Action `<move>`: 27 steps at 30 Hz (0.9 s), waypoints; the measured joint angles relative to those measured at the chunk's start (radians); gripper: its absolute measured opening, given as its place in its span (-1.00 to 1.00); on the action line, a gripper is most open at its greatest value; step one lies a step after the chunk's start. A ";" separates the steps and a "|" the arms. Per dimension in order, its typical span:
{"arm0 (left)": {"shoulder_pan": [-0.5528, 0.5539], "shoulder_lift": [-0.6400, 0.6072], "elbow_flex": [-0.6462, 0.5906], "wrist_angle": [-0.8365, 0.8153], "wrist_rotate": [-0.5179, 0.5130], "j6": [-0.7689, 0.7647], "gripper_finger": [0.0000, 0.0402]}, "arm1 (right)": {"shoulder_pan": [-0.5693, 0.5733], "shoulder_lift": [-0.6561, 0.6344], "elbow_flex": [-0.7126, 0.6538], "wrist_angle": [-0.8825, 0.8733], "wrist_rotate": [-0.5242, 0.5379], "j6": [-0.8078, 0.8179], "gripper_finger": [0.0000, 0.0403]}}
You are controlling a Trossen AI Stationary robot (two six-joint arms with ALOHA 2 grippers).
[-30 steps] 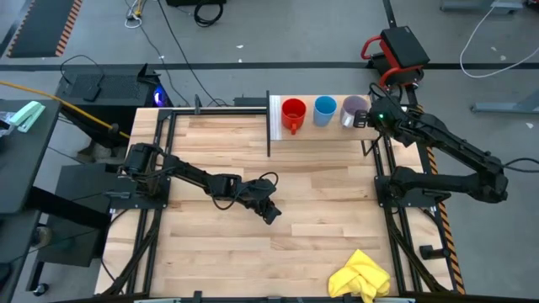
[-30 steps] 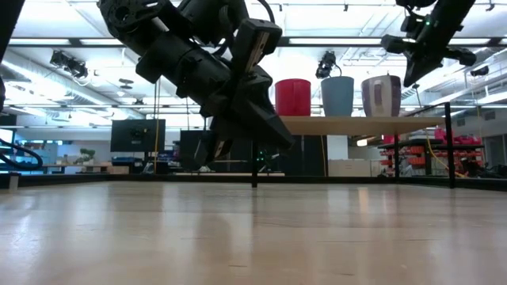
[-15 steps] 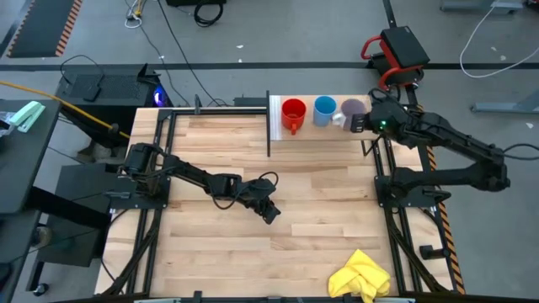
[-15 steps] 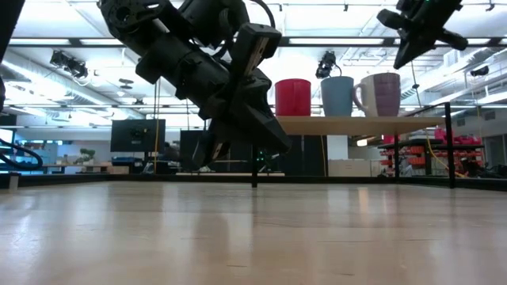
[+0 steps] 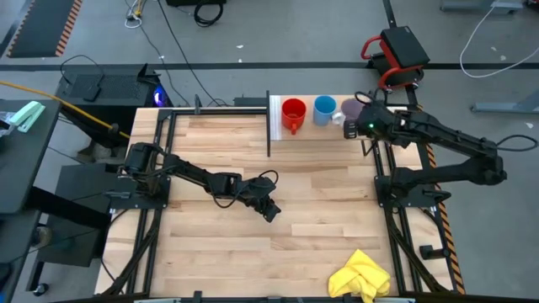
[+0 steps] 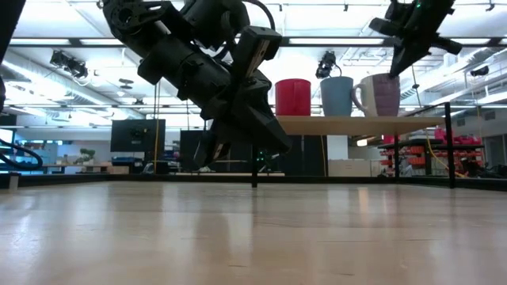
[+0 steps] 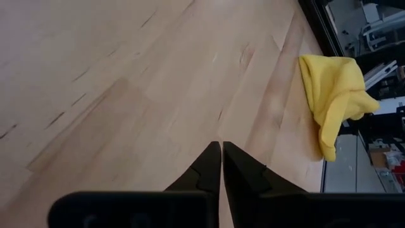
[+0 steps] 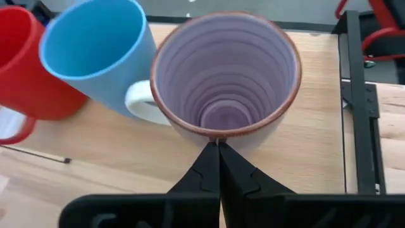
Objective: Stack small to large cups/mugs on shelf
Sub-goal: Put the purple mug on the shelf
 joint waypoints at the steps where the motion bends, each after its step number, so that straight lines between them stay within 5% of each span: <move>1: 0.000 0.000 0.000 0.000 0.000 0.000 -0.89 | -0.004 0.011 0.000 0.000 0.001 0.000 -1.00; 21: -0.024 0.000 0.000 -0.011 0.000 -0.001 -0.89 | -0.187 0.048 -0.001 -0.008 0.085 -0.030 -1.00; 27: -0.025 0.000 0.000 -0.024 0.001 0.000 -0.91 | -0.163 0.018 -0.001 -0.008 0.064 -0.017 -1.00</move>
